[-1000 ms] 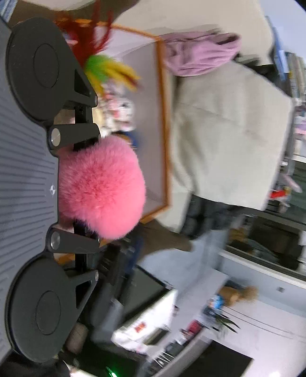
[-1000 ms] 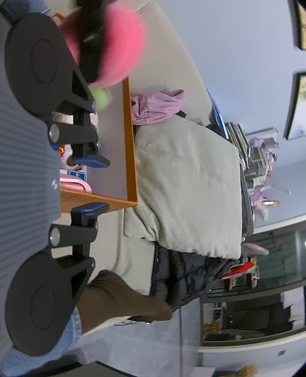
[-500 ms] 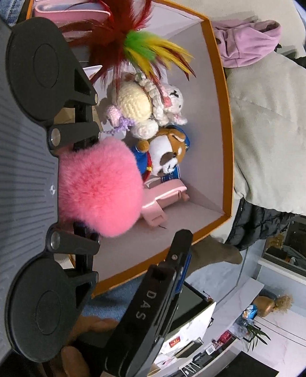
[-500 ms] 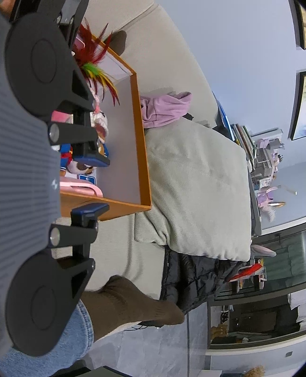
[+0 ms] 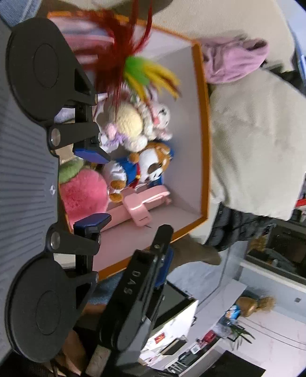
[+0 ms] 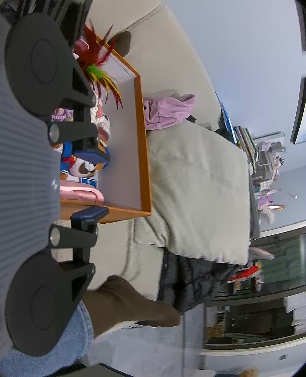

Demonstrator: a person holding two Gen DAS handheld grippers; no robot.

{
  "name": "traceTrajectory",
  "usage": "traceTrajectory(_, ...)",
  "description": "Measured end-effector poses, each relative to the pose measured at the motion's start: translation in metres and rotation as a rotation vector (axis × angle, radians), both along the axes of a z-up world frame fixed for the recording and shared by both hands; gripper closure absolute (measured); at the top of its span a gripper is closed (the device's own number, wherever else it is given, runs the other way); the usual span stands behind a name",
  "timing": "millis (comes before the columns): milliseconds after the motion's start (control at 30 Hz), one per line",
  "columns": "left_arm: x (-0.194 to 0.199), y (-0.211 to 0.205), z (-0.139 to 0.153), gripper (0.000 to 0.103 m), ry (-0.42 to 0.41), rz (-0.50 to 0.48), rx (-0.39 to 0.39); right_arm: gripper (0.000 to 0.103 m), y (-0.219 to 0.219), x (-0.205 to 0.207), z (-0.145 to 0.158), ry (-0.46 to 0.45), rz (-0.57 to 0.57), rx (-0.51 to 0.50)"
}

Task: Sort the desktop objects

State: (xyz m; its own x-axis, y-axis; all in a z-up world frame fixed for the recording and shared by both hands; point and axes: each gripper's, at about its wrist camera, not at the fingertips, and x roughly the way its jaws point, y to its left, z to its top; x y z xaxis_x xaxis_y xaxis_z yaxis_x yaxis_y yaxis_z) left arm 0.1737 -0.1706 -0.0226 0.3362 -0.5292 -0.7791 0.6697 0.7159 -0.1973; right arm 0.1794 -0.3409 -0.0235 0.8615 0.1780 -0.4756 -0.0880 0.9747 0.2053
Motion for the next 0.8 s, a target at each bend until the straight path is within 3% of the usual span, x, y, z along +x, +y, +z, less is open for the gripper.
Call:
traceTrajectory(233, -0.020, 0.039, 0.037, 0.049, -0.097, 0.084, -0.066, 0.058, 0.019, -0.020, 0.017, -0.034, 0.048, -0.057)
traceTrajectory(400, -0.037, 0.058, 0.059, 0.049, -0.162, 0.122, -0.134, 0.057, 0.034, -0.046, 0.040, -0.009, 0.108, -0.074)
traceTrajectory(533, -0.050, 0.066, 0.073, 0.048, -0.217, 0.134, -0.169, 0.046, 0.049, -0.062, 0.068, 0.018, 0.141, -0.130)
traceTrajectory(700, -0.059, 0.073, 0.085, 0.042, -0.266, 0.148, -0.206, 0.042, 0.058, -0.068, 0.093, 0.070, 0.170, -0.151)
traceTrajectory(800, -0.058, 0.072, 0.083, 0.030, -0.275, 0.166, -0.197, 0.040, 0.059, -0.069, 0.094, 0.088, 0.179, -0.172)
